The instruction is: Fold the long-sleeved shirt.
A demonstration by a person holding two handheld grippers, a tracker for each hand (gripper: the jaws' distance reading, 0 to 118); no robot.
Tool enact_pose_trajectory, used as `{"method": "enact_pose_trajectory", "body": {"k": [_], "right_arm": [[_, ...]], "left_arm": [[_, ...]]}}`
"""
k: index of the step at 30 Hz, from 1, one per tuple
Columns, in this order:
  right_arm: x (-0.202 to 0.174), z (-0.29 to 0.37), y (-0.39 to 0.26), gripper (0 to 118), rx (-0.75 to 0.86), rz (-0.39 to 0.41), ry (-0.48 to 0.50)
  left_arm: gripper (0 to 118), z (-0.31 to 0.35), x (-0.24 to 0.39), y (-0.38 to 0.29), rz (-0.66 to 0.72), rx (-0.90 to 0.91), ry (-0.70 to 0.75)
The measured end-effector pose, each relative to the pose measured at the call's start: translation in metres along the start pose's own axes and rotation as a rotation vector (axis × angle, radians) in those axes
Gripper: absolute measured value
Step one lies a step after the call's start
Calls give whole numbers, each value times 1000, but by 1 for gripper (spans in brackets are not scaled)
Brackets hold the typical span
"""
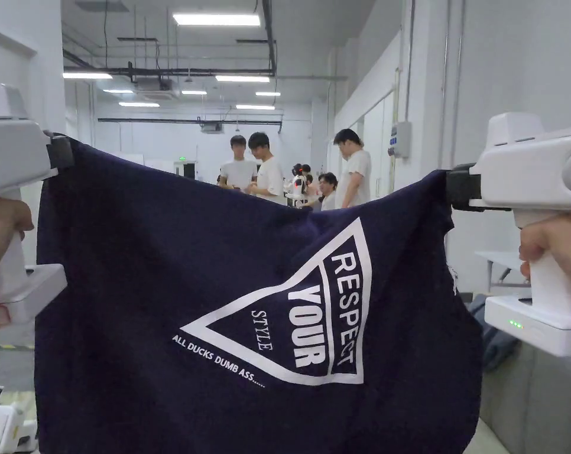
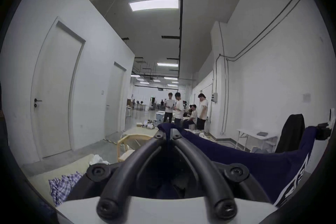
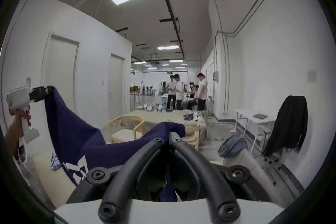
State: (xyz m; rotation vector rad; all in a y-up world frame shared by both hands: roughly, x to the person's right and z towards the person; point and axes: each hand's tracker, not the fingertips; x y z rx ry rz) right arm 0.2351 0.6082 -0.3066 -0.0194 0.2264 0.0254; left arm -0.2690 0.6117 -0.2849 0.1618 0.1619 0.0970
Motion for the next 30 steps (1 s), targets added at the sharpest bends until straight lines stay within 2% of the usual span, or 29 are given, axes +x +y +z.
{"method": "enact_pose_trajectory", "body": {"k": [5,17,21,30], "right_arm": [[1,-32,50,1,45,22,-85],[7,-125,104,1,47,9,-185],[5,-164,110,1,81,39,-231],[7,-237,86,1,150,29,-264]], "left_arm": [[4,-36,4,34,-22,16,56],[4,-129,-10,51,99,22,111],[4,-150,-4,48,80,33,124],[4,-224,-7,16,92,-1,134]]}}
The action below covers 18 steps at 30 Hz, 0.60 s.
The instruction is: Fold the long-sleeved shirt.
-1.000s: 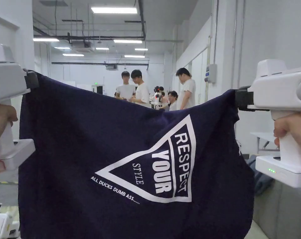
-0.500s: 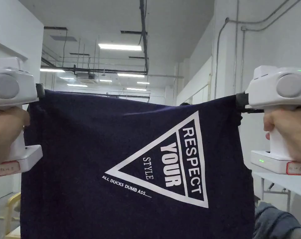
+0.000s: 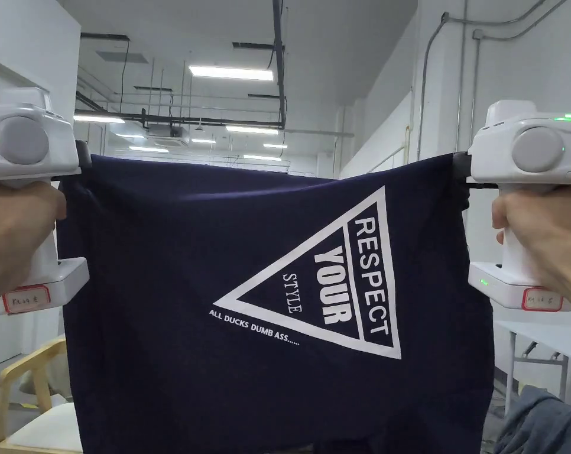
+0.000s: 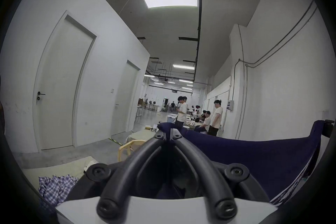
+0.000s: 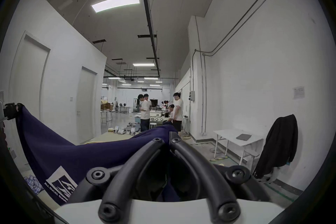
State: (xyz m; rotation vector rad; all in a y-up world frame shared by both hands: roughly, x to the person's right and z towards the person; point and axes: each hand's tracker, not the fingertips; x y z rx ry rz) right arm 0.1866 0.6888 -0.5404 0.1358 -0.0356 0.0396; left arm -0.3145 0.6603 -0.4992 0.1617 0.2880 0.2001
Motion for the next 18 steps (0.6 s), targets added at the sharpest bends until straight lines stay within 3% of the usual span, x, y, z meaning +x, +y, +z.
{"method": "enact_pose_trajectory", "body": {"k": [5,7,9,18], "right_arm": [[0,-5,-31,1,9,23,6],[8,-5,-54,1,-22,17,16],[15,2,-82,1,-77,9,18],[50,92,-230,1,-310,95,54]], "left_arm": [[4,-5,0,-32,-17,-10,-10],[4,-4,2,-48,-99,-44,5],[4,3,4,-67,-87,-57,-23],[4,76,-18,-193,-144,-241,-104]]}}
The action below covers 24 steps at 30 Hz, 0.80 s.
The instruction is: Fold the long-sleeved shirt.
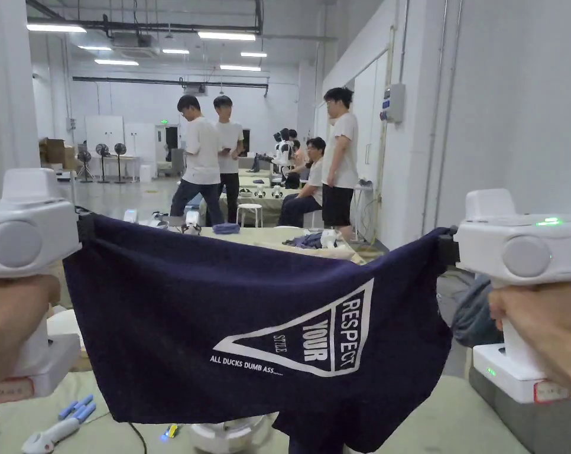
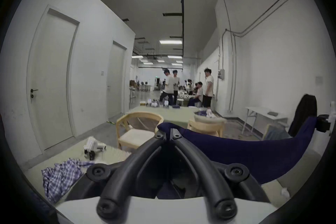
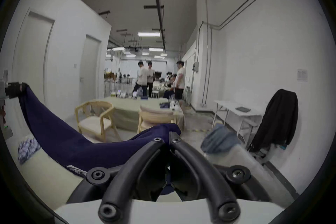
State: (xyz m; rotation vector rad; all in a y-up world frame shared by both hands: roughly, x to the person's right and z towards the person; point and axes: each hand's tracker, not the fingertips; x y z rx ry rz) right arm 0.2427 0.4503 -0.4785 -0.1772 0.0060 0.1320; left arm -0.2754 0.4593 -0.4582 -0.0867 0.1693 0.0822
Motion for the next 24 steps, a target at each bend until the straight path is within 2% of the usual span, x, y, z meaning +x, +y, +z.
{"method": "enact_pose_trajectory", "body": {"k": [2,3,6,7,9,13,14,15,17,18,20,24], "right_arm": [[1,20,-41,1,-50,31,23],[3,29,-60,1,-62,9,32],[6,59,-123,1,-130,5,70],[5,71,-146,1,-182,34,73],[6,99,-191,1,-235,15,102],[7,161,-283,1,-338,49,127],[7,177,-306,1,-357,24,123],[7,189,-323,1,-405,32,162],[7,217,-367,1,-474,64,129],[7,227,-382,1,-515,101,151],[8,254,-414,1,-577,29,158],[-9,298,-440,1,-701,12,201]], "left_arm": [[4,22,2,-40,11,-20,-12],[4,29,2,-56,-15,-65,-24],[4,64,-6,-110,39,-137,-59],[4,80,-8,-132,56,-136,-68],[4,107,-13,-171,19,-208,-94],[4,184,-21,-250,25,-326,-126],[4,198,-25,-268,15,-387,-140],[4,214,-30,-284,44,-393,-155],[4,241,-34,-318,-6,-496,-173],[4,251,-44,-335,-4,-482,-166],[4,275,-53,-362,-35,-572,-199],[4,313,-65,-391,-100,-652,-184]]}}
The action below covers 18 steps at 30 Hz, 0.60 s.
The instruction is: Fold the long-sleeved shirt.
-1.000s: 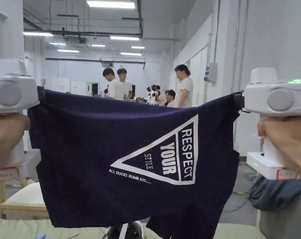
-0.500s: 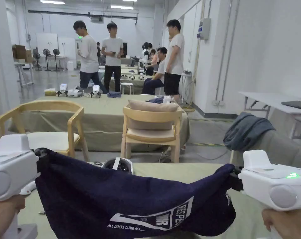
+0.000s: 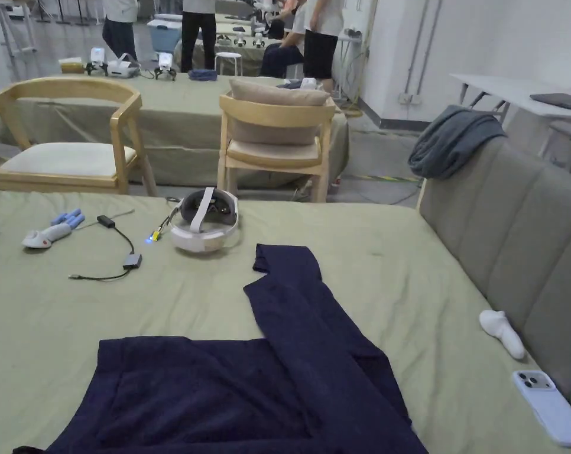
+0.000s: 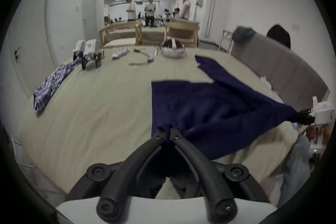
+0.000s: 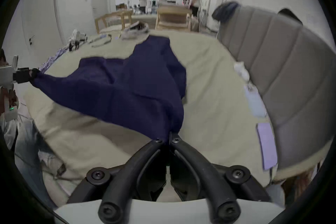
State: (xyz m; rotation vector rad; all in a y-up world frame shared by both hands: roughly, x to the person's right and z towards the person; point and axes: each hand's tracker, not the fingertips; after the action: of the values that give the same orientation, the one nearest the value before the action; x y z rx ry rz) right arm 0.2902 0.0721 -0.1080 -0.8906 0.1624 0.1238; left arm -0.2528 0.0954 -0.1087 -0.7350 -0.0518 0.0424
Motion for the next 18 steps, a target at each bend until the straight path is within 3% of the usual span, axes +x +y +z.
{"method": "enact_pose_trajectory", "body": {"k": [5,9,16,17,18], "right_arm": [[-16,1,-34,1,-148,51,50],[-31,3,-41,1,-211,144,41],[-26,-15,-48,2,-287,65,66],[-22,-15,-50,10,-290,41,69],[-21,-14,-49,34,-291,35,78]], "left_arm": [[4,23,1,-27,-25,-79,-3],[4,31,2,-41,-45,-132,28],[5,20,-1,-61,-3,-229,17],[6,19,1,-61,0,-240,11],[15,18,-2,-61,7,-247,12]]}}
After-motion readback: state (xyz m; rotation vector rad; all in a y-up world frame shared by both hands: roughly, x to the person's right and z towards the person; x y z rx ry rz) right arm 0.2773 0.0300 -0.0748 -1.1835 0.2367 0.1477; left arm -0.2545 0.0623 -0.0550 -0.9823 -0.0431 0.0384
